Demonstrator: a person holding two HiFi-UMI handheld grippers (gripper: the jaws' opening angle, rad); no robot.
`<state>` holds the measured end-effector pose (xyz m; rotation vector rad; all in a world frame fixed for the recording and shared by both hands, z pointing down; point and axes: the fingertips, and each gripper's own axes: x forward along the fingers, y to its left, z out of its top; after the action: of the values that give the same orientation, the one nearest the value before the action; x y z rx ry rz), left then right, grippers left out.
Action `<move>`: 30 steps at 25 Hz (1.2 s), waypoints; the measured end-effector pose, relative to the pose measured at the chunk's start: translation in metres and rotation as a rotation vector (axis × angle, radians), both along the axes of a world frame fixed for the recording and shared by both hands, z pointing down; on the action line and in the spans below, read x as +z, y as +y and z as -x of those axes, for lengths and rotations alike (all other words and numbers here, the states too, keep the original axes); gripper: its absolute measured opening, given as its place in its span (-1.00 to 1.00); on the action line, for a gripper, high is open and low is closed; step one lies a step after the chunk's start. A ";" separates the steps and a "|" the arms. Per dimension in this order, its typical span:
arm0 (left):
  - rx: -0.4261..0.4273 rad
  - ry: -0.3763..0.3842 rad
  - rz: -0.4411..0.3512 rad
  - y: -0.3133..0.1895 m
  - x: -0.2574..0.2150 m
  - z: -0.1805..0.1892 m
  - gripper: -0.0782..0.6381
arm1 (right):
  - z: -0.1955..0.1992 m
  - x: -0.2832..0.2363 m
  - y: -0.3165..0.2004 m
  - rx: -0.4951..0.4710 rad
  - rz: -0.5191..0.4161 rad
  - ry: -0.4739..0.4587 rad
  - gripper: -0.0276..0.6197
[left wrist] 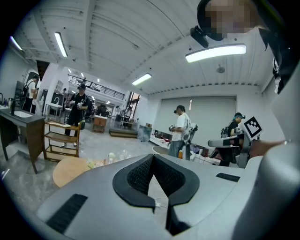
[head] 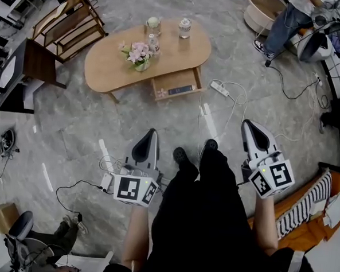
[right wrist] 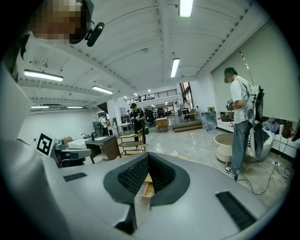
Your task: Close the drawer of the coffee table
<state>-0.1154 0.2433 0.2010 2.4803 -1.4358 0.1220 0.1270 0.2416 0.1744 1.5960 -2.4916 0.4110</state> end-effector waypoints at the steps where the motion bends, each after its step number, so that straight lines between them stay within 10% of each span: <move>1: 0.006 0.000 0.003 -0.003 0.001 -0.001 -0.75 | 0.000 -0.001 -0.002 0.006 0.000 -0.001 -0.88; 30: -0.124 -0.049 -0.020 -0.179 -0.017 -0.070 -0.74 | -0.042 0.017 -0.218 -0.215 0.001 -0.046 -0.88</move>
<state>-0.0450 0.0641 0.1839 2.4117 -1.6129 0.1451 0.1693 0.0239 0.1914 1.3131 -2.6599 0.4228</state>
